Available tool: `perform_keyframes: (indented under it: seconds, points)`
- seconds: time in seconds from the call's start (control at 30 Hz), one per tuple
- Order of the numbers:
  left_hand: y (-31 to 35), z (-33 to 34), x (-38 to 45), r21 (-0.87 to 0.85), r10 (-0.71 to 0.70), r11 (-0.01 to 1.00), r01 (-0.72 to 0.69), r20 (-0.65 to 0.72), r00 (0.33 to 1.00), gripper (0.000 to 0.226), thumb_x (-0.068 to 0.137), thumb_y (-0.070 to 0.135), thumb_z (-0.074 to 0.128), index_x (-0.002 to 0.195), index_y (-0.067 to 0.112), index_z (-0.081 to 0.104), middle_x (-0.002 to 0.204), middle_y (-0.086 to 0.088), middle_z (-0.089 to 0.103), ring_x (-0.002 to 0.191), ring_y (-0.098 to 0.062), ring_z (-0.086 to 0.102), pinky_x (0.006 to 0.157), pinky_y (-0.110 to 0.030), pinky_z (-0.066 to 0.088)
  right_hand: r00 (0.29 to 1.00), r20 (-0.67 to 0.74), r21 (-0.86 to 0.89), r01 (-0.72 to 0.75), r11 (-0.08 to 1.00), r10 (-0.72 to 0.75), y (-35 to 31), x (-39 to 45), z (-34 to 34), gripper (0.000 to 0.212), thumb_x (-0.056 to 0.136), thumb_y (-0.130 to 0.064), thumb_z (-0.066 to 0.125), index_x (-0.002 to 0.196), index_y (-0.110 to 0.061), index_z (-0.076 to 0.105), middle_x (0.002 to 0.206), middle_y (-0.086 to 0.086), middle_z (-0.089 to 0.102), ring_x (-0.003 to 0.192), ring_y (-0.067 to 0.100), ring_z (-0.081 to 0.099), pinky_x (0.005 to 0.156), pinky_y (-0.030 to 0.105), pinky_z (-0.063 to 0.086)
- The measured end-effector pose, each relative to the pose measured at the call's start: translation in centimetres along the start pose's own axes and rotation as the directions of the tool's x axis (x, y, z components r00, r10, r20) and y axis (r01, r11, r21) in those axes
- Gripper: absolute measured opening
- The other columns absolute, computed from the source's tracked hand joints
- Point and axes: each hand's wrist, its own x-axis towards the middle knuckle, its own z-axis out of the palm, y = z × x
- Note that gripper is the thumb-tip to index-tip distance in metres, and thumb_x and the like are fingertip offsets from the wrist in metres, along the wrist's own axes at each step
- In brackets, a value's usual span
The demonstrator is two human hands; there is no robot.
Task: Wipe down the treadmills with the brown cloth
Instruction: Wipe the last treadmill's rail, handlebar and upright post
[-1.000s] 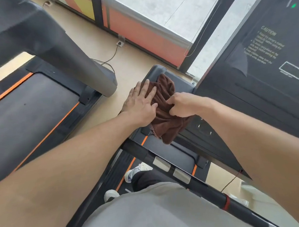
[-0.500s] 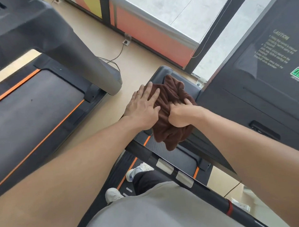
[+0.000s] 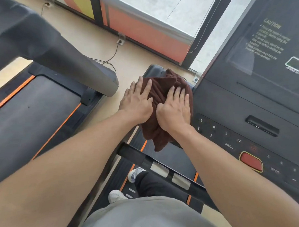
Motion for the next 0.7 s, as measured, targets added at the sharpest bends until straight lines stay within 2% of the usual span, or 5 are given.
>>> perform_keyframes:
  seconds: [0.2, 0.33, 0.47, 0.57, 0.7]
  points:
    - [0.7, -1.9, 3.4, -0.154, -0.084, 0.984, 0.093, 0.065, 0.994, 0.061, 0.109, 0.042, 0.024, 0.162, 0.036, -0.005, 0.171, 0.001, -0.007, 0.154, -0.031, 0.02, 0.123, -0.044, 0.017, 1.0, 0.015, 0.076, 0.002, 0.997, -0.003, 0.5, 5.9, -0.6, 0.061, 0.109, -0.041, 0.018, 0.164, -0.018, 0.003, 0.171, 0.007, -0.001, 0.157, 0.026, -0.008, 0.126, 0.047, -0.007]
    - [0.9, -2.5, 6.1, -0.245, -0.152, 0.955, 0.17, 0.089, 0.984, 0.061, 0.108, 0.047, 0.021, 0.162, 0.034, -0.003, 0.17, -0.004, 0.014, 0.148, -0.032, 0.033, 0.119, -0.044, 0.024, 1.0, -0.017, 0.112, 0.007, 0.994, -0.006, 0.9, 9.5, -1.1, 0.06, 0.106, -0.052, 0.018, 0.161, -0.027, 0.021, 0.168, -0.002, 0.024, 0.156, 0.023, 0.013, 0.125, 0.05, 0.006]
    - [1.6, -2.9, 8.6, -0.285, -0.224, 0.929, 0.235, 0.071, 0.972, 0.059, 0.109, 0.048, 0.019, 0.163, 0.027, 0.009, 0.159, -0.013, 0.039, 0.142, -0.037, 0.041, 0.114, -0.043, 0.029, 1.0, -0.023, 0.18, -0.01, 0.984, 0.015, 0.6, 12.5, -2.2, 0.056, 0.104, -0.053, 0.015, 0.13, -0.026, 0.057, 0.133, 0.005, 0.062, 0.124, 0.032, 0.055, 0.102, 0.051, 0.034]
    - [2.0, -3.1, 10.6, -0.337, -0.253, 0.902, 0.27, 0.093, 0.963, 0.057, 0.109, 0.047, 0.016, 0.159, 0.021, 0.025, 0.153, -0.016, 0.046, 0.139, -0.036, 0.043, 0.112, -0.042, 0.031, 0.999, -0.033, 0.181, -0.025, 0.983, 0.032, 0.5, 14.5, -2.8, 0.059, 0.104, -0.05, 0.015, 0.118, -0.022, 0.065, 0.123, 0.01, 0.068, 0.112, 0.036, 0.06, 0.085, 0.043, 0.032]
    - [1.9, -4.1, 13.1, -0.359, -0.242, 0.89, 0.281, 0.15, 0.959, 0.059, 0.11, 0.044, 0.013, 0.152, 0.012, 0.041, 0.155, -0.016, 0.044, 0.142, -0.032, 0.04, 0.115, -0.038, 0.028, 0.999, 0.004, 0.196, -0.04, 0.98, 0.04, 0.4, 17.2, -3.1, 0.057, 0.102, -0.047, 0.022, 0.108, -0.013, 0.068, 0.111, 0.012, 0.067, 0.095, 0.035, 0.055, 0.081, 0.04, 0.033]
